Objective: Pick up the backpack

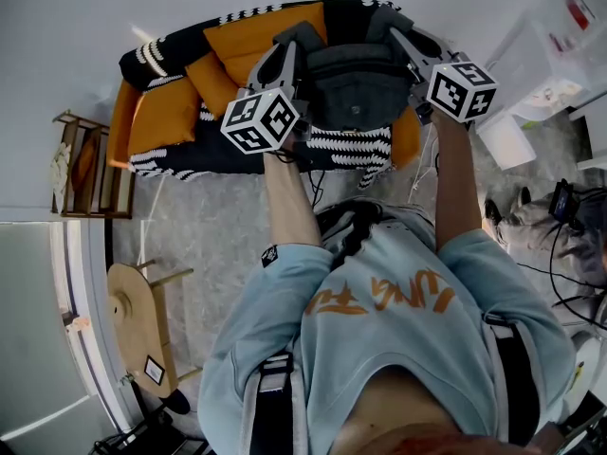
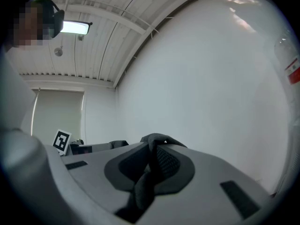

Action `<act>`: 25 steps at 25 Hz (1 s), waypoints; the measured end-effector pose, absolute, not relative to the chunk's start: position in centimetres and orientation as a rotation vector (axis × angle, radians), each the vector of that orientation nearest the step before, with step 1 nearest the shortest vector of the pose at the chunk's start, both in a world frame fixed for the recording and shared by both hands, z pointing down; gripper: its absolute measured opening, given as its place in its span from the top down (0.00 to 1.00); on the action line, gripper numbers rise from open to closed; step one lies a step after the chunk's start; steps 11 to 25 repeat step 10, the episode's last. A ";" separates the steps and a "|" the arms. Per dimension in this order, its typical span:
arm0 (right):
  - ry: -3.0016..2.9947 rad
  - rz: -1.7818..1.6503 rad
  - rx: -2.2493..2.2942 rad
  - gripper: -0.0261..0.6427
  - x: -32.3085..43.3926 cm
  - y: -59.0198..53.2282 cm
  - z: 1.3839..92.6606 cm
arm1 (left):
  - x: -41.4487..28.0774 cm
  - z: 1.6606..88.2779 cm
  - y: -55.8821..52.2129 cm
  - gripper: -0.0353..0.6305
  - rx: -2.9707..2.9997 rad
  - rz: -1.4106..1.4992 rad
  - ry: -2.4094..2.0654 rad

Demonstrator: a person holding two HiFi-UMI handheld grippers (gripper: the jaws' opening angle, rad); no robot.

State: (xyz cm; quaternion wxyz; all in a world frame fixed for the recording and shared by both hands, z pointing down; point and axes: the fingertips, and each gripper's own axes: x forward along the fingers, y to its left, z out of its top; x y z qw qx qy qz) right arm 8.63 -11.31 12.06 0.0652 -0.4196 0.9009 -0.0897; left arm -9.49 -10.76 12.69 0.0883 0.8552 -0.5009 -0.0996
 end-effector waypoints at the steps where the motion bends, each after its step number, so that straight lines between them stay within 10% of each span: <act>1: 2.718 -0.270 -1.266 0.89 8.8 -11.3 12.0 | -9.3 12.7 -10.7 0.87 2.546 -0.295 -1.491; 25: 2.725 -0.238 -1.276 0.88 9.2 -9.8 10.4 | -8.9 11.3 -9.1 0.87 2.538 -0.294 -1.503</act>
